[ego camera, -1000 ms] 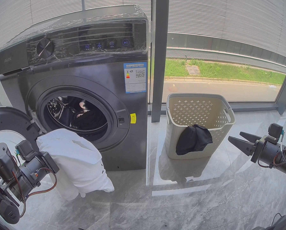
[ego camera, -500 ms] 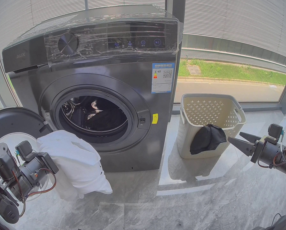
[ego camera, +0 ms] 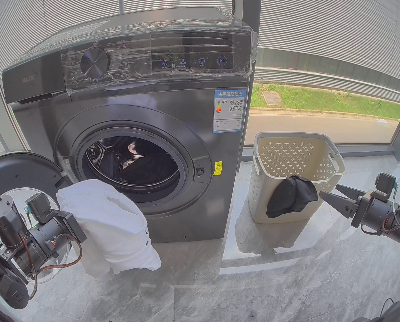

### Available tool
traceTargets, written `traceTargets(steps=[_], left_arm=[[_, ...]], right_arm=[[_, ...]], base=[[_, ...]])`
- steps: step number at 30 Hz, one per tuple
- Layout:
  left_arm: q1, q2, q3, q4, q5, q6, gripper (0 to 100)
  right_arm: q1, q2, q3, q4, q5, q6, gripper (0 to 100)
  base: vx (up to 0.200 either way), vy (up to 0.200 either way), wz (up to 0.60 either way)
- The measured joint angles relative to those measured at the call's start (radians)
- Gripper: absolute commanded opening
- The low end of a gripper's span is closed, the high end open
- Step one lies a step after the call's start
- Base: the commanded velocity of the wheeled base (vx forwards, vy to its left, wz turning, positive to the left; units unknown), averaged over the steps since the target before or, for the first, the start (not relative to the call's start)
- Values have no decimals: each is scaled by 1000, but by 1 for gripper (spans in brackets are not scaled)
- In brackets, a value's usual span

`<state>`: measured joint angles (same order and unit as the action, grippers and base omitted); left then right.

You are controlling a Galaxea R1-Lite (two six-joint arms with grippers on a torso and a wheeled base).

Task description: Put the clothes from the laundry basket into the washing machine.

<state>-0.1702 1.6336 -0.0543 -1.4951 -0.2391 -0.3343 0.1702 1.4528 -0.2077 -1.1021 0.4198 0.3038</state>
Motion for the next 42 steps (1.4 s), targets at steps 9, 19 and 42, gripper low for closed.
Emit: traceTargets(steps=[9,19,42], left_arm=[[2,51,-89,1,-1,-1,0],[16,107,-117,5,41,-1,0],[14,266,-296,19,90,-47,0]], right_arm=[[0,0,1,0,0,0,100],[0,2,-5,0,0,2,100],[-8,5,-10,0,0,7,100]], base=[[178,0,0],[0,0,0],[-35,0,0]])
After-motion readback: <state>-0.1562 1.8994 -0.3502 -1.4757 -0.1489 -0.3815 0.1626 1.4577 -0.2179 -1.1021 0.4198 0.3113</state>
